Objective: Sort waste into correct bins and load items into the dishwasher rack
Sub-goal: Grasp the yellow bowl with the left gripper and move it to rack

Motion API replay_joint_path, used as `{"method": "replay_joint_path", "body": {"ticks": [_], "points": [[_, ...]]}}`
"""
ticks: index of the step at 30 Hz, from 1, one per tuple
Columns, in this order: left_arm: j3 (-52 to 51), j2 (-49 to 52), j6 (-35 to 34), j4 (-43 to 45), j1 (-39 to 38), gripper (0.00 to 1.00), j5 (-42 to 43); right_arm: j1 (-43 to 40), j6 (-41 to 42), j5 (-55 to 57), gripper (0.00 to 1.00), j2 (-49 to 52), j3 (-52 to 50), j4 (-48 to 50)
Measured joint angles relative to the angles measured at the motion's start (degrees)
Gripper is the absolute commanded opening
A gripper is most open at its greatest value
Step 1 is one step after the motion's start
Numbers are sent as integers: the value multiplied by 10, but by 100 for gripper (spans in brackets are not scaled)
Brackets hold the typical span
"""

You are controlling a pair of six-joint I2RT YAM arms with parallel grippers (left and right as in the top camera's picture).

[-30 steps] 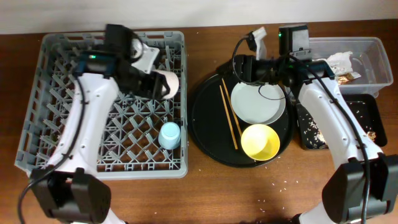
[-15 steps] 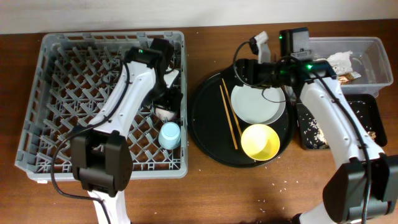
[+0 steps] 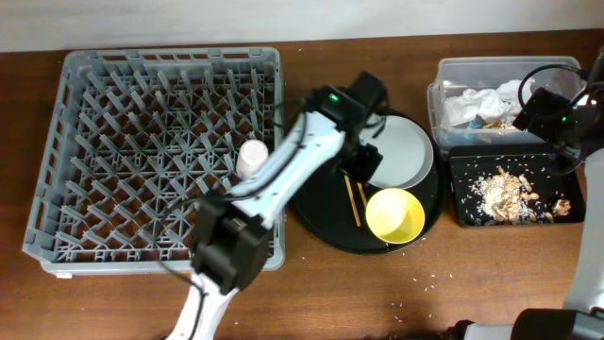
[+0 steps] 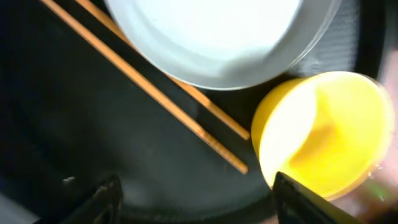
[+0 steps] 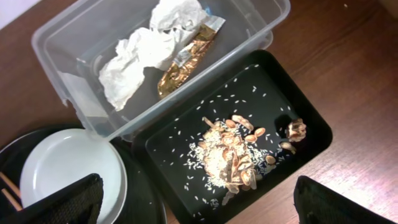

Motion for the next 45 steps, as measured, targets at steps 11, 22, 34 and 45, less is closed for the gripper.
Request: {"method": "replay_joint_path", "body": {"ticks": [11,22,34,45], "points": [[-8,52,-28,25,-49,61,18,0,0,9,98,2,0,0],[-8,100,-10,34,-61,1,33,0,0,9,99,2,0,0],[370,44,-18,-195,71,1,-166,0,0,11,98,2,0,0],[67,35,-273,25,186,1,-744,0,0,12,98,2,0,-1]]}}
